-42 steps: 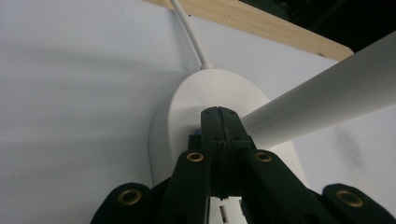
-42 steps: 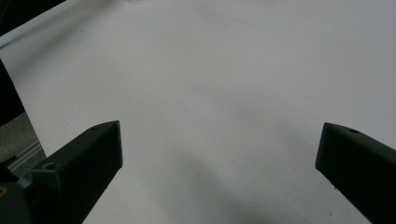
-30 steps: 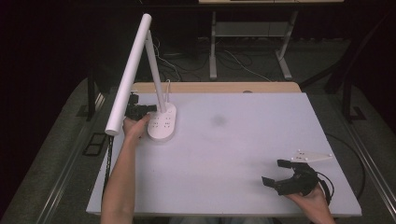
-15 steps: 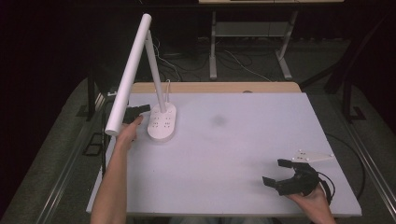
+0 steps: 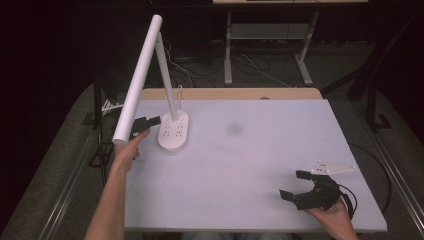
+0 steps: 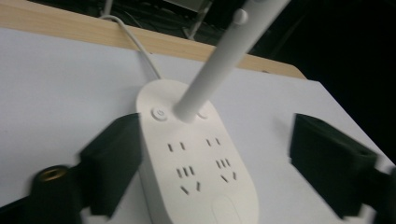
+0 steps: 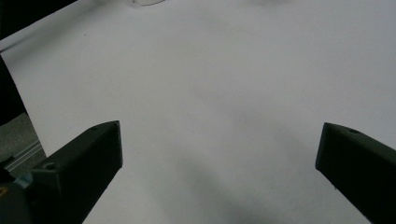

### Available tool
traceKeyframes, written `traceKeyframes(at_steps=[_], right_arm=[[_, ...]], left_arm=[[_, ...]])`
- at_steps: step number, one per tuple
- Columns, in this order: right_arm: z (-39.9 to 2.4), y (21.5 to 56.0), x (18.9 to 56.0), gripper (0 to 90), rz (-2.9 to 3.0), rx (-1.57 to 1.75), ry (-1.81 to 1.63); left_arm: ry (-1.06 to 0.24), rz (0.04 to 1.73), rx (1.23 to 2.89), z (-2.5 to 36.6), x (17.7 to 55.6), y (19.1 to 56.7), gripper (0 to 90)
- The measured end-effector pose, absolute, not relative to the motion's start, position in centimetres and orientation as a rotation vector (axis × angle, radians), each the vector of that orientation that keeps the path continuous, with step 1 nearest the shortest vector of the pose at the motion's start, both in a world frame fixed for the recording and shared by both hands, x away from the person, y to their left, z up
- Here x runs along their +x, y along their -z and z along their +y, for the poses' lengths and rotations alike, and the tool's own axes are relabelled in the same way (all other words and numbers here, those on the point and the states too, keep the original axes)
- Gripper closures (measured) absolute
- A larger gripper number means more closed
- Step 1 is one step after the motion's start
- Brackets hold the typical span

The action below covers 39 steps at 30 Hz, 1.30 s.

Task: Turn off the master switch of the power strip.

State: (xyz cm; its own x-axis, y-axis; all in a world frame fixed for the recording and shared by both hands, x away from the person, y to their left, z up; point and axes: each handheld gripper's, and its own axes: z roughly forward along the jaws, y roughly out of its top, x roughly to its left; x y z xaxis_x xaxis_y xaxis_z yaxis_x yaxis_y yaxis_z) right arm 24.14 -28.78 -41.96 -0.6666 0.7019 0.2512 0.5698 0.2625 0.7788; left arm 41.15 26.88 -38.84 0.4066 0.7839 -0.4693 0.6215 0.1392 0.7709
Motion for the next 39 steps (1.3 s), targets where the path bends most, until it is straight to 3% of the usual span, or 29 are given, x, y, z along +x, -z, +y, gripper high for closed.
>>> traceKeyframes(at_steps=[4,25,39], right_arm=[[-28.7,42.0,24.2,0.0,2.379,1.200,-1.366],[-28.6,41.8,24.1,0.0,2.374,1.195,-1.374],[-28.5,41.7,23.9,0.0,2.371,1.195,-1.386]], left_arm=[[-0.174,1.261,1.600,26.2,40.3,38.4,0.0],[-0.155,1.138,1.647,23.7,33.6,38.0,0.0],[-0.178,0.967,1.730,20.6,29.7,37.4,0.0]])
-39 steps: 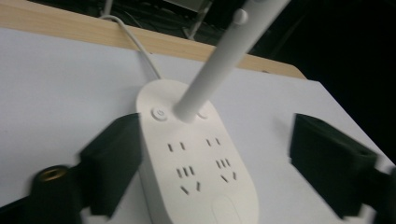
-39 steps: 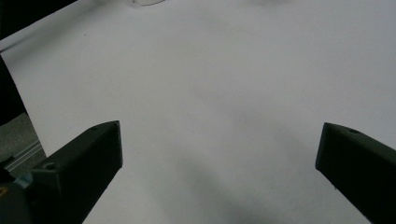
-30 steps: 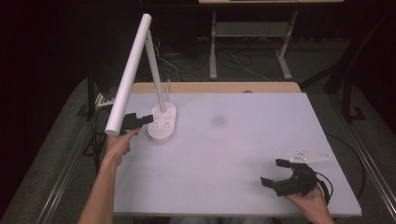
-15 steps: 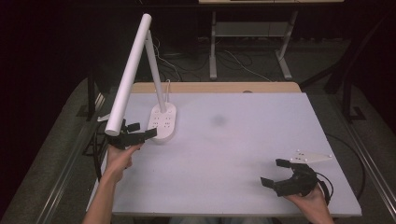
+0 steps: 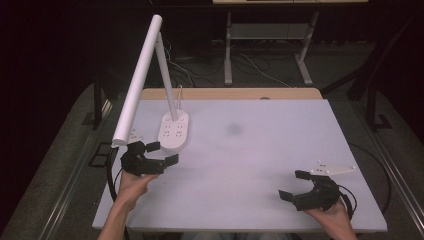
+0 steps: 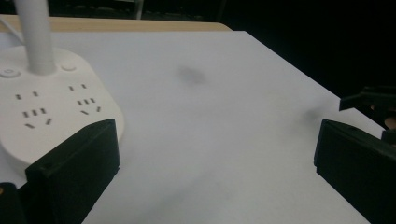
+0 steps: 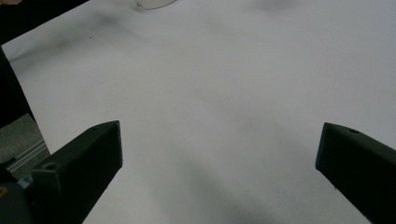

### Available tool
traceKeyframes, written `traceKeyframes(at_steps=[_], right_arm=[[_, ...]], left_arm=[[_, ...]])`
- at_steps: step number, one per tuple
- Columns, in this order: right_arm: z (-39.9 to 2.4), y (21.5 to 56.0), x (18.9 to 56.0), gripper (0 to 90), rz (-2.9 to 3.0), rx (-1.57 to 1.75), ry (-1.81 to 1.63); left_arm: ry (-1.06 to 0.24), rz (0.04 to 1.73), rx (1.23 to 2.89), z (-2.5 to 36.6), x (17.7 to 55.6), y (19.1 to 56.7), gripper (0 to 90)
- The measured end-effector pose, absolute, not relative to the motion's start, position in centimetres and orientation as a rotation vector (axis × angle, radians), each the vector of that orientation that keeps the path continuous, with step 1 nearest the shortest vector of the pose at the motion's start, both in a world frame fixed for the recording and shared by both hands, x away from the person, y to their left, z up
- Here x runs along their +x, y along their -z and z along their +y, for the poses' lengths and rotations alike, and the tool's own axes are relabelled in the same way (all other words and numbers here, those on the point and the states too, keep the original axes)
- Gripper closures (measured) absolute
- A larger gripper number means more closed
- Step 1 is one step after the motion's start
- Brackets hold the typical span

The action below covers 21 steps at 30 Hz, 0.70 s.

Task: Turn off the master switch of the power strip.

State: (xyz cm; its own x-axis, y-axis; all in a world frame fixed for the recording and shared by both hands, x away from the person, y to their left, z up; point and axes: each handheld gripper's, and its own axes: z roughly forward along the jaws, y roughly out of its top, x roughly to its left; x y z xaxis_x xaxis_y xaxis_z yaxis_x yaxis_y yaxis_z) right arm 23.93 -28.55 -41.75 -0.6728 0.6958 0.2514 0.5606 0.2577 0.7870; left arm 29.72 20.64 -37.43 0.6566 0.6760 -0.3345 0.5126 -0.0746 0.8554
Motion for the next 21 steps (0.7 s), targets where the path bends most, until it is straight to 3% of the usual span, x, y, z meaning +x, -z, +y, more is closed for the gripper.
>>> traceKeyframes(at_steps=[21], right_arm=[[-28.5,41.8,23.9,0.0,2.371,1.199,-1.399]], left_arm=[[-0.160,0.905,1.746,20.0,25.7,40.2,0.0]])
